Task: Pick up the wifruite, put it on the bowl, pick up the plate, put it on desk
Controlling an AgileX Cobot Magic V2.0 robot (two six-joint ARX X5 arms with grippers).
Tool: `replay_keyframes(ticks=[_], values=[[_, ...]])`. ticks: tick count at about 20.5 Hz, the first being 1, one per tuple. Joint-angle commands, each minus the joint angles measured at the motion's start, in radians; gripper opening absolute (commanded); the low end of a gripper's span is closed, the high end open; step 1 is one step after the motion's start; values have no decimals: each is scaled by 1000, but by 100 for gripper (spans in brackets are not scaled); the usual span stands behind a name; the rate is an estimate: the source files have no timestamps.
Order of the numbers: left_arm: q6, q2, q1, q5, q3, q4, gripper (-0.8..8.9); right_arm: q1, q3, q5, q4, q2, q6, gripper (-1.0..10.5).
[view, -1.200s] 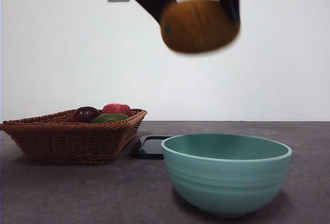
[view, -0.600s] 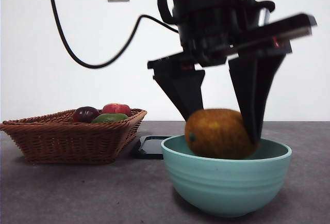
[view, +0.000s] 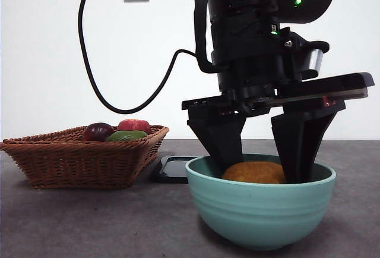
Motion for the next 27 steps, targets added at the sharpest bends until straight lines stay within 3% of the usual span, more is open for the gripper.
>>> replay_keyframes(ticks=[1,3,6,14,27], values=[[14,26,-14,-6,18,1,246,4,17,-2,10,1,9,624],[14,26,-13,-6,18,-4,292,4,17,-2,10,1,9,624],[13,25,-12,-6,21,-23,471,4,17,-2,10,1,9,624],[13,-98,-7,-10,108,-110,478,4,17,-2,11,1,10,624],[83,-701,-7,-11,111,-283,468,4,17,-4,-9,6,9,624]])
